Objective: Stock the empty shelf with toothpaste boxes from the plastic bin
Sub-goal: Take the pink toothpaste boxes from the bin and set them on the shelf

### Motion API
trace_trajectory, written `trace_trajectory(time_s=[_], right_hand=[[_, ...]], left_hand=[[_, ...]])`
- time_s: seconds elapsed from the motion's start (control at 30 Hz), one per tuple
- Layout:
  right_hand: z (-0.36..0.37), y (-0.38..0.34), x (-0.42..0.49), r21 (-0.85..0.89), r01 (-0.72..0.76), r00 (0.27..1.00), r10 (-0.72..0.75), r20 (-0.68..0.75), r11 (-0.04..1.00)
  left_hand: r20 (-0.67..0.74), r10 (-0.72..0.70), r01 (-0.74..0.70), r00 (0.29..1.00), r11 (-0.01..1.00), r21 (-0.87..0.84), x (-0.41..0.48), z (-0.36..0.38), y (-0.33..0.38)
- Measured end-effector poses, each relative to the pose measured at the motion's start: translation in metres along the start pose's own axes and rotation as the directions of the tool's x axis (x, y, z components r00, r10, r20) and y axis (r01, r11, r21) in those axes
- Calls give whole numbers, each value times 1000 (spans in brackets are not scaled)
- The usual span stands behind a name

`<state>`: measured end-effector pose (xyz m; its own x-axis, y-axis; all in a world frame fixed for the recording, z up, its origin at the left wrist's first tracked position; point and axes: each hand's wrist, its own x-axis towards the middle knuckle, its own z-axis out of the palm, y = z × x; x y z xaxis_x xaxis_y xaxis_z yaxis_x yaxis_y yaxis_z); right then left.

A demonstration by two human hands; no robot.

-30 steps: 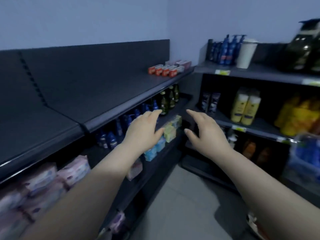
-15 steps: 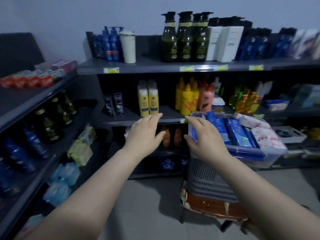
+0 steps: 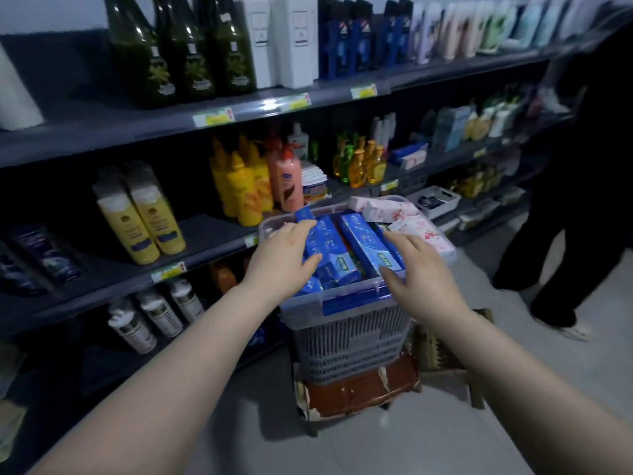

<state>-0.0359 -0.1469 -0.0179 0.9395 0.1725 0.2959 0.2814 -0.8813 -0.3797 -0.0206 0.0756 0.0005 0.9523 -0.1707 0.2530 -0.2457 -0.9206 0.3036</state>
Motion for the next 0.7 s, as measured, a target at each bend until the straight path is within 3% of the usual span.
trace_trajectory(time_s=[0.33, 0.57, 0.7], right_hand=[[-6, 114, 63, -18, -255, 967, 255, -5, 967], [8, 184, 134, -49, -238, 961, 243, 132, 970], [24, 207, 166, -55, -181, 956, 189, 222, 982]], left_hand=[[167, 15, -9, 986, 999, -32, 95, 85, 45], [234, -105, 118, 967, 992, -45, 160, 147, 78], [132, -212, 220, 968, 975, -41, 186, 174, 88]])
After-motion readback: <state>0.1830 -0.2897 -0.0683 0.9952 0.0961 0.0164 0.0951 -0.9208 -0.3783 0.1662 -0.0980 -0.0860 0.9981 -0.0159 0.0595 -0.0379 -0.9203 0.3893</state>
